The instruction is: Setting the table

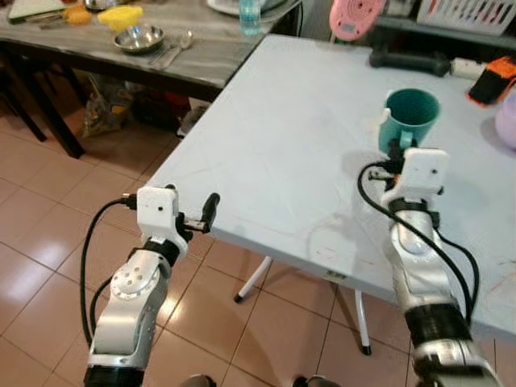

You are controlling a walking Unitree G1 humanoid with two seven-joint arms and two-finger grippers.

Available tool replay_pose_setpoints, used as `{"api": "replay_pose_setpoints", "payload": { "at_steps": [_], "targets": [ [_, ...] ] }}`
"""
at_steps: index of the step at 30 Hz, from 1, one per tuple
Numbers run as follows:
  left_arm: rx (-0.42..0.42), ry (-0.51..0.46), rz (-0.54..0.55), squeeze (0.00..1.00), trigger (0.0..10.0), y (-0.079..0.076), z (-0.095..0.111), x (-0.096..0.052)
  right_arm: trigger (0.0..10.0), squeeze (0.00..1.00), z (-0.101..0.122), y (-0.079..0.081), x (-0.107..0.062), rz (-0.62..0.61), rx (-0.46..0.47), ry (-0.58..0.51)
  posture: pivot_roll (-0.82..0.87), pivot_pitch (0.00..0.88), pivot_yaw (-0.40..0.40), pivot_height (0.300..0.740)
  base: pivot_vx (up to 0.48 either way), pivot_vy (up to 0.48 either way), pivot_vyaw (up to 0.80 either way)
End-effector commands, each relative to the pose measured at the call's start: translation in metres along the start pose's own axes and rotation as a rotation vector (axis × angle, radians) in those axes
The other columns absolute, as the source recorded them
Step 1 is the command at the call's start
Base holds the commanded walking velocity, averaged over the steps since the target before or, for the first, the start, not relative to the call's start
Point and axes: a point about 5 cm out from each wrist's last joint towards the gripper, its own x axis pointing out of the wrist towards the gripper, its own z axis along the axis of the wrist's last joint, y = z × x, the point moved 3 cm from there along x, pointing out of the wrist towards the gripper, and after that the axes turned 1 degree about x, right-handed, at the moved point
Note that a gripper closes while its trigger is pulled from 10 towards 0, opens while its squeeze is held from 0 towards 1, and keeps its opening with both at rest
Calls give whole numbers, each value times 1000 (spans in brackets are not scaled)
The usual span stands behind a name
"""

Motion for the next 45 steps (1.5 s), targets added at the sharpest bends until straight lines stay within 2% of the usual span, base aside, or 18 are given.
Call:
{"api": "replay_pose_setpoints", "payload": {
  "at_steps": [1,8,13,22,30,45],
  "targets": [
    [-8,-6,3,0,10000,2,0,3,10000,0,7,-3,-3,-4,-5,-12,-13,0,16,740,0,0,0],
    [-37,-11,4,0,10000,-7,-4,20,10000,0,-2,-20,-33,-44,-28,76,-69,0,42,740,0,0,-466],
    [-27,-21,-20,0,10000,-10,-6,27,10000,0,-3,-24,-43,-56,-43,108,-97,0,59,740,0,0,-754],
    [-26,-25,-24,0,10000,-11,-8,30,10000,0,-1,-22,-49,-53,-47,127,-106,0,65,740,0,0,-744],
    [-11,-31,-8,0,10000,-7,-9,30,10000,0,0,-23,-52,-35,-62,136,-107,0,56,740,0,179,0],
    [1,-45,-14,0,10000,-4,-8,32,10000,0,2,-19,-52,-35,-59,148,-103,0,64,740,0,358,0]
  ]
}}
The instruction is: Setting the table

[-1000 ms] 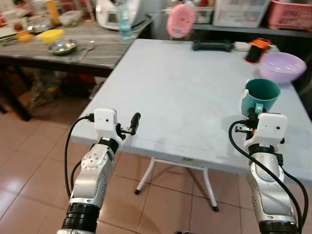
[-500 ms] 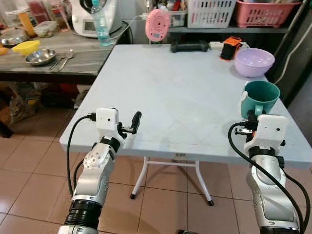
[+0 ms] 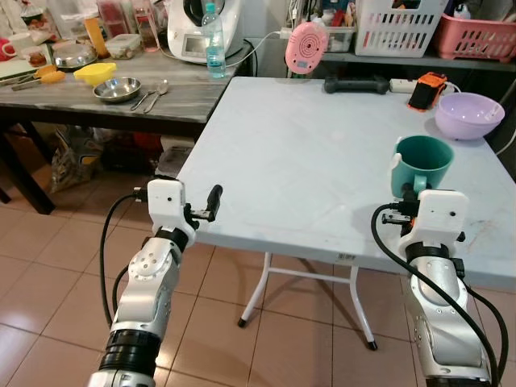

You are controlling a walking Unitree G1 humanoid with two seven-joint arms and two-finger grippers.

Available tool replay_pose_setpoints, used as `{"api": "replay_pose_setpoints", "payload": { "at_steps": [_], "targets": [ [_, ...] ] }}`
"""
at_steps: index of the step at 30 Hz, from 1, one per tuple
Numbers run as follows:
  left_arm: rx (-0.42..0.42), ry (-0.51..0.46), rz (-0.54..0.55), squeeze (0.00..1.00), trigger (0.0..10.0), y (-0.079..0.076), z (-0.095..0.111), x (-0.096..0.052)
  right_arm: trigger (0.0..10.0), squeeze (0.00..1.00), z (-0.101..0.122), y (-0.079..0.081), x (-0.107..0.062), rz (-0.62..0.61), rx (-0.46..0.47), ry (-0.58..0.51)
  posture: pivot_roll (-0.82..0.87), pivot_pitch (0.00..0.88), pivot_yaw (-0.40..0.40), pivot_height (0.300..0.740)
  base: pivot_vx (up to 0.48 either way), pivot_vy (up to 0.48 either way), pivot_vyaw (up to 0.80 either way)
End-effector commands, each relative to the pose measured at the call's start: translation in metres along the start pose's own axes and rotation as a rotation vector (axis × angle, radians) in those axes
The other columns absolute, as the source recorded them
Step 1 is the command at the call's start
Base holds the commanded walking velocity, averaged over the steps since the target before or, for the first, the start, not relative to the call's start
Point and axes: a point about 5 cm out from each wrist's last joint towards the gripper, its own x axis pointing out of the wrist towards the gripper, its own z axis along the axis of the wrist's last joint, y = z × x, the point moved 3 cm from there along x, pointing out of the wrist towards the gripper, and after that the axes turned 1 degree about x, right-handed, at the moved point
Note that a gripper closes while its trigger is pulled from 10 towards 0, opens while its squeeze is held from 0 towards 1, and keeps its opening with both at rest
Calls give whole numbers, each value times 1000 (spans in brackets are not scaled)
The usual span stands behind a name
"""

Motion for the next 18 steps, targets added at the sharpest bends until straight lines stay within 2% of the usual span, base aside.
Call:
{"api": "replay_pose_setpoints", "payload": {
  "at_steps": [1,4,18],
  "targets": [
    [16,-9,-12,0,10000,0,3,2,10000,0,11,1,1,-1,8,-37,-103,0,65,740,0,375,0],
    [17,-9,-15,0,10000,0,3,2,10000,0,10,2,1,-4,12,-33,-101,0,68,740,0,392,-379],
    [17,-11,-32,0,10000,-4,3,3,10000,0,11,1,2,-10,9,-33,-104,0,68,740,0,415,-673]
  ]
}}
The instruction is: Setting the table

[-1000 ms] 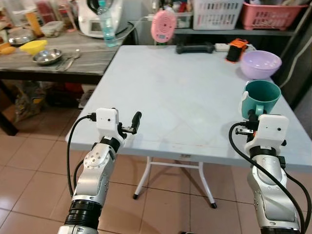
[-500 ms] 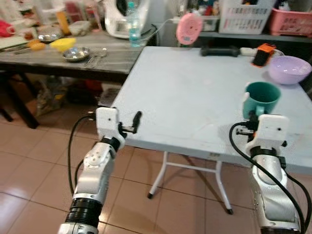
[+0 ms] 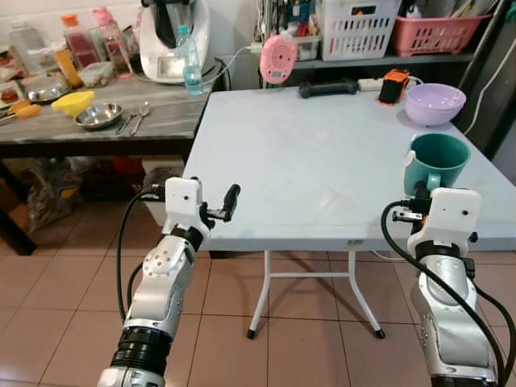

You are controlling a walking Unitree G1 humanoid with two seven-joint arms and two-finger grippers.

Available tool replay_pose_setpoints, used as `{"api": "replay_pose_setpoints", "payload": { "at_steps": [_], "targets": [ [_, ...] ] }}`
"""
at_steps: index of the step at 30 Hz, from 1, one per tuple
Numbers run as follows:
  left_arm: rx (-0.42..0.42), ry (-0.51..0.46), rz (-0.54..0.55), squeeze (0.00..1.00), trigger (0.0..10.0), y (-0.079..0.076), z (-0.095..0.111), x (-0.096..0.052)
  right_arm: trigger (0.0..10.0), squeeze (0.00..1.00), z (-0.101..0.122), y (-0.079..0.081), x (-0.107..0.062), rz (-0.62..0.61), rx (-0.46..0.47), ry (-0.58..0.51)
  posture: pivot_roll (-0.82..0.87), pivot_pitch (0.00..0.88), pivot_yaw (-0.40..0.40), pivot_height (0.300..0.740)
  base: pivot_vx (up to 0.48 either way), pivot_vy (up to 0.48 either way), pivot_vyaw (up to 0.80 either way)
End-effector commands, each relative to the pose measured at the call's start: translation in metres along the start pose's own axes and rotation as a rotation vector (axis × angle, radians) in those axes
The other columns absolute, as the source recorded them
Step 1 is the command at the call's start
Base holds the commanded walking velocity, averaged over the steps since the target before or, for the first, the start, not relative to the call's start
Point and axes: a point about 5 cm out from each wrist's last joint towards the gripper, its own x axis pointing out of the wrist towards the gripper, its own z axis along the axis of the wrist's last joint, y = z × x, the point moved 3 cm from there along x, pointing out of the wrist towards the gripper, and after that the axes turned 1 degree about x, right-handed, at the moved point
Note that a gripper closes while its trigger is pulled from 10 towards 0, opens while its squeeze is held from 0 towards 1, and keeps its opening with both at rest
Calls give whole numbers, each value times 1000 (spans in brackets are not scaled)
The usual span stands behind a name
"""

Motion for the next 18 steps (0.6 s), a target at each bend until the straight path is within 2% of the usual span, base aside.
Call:
{"api": "replay_pose_setpoints", "payload": {
  "at_steps": [1,9,18],
  "targets": [
    [19,-9,9,0,10000,6,4,0,10000,0,8,4,1,12,4,-27,-104,0,68,740,0,428,-531],
    [22,-8,13,0,10000,5,3,-1,10000,0,7,5,2,16,3,-23,-98,0,61,740,0,422,-455],
    [36,-15,42,0,10000,8,3,1,10000,0,8,8,3,36,-3,-31,-95,0,53,740,0,425,0]
  ]
}}
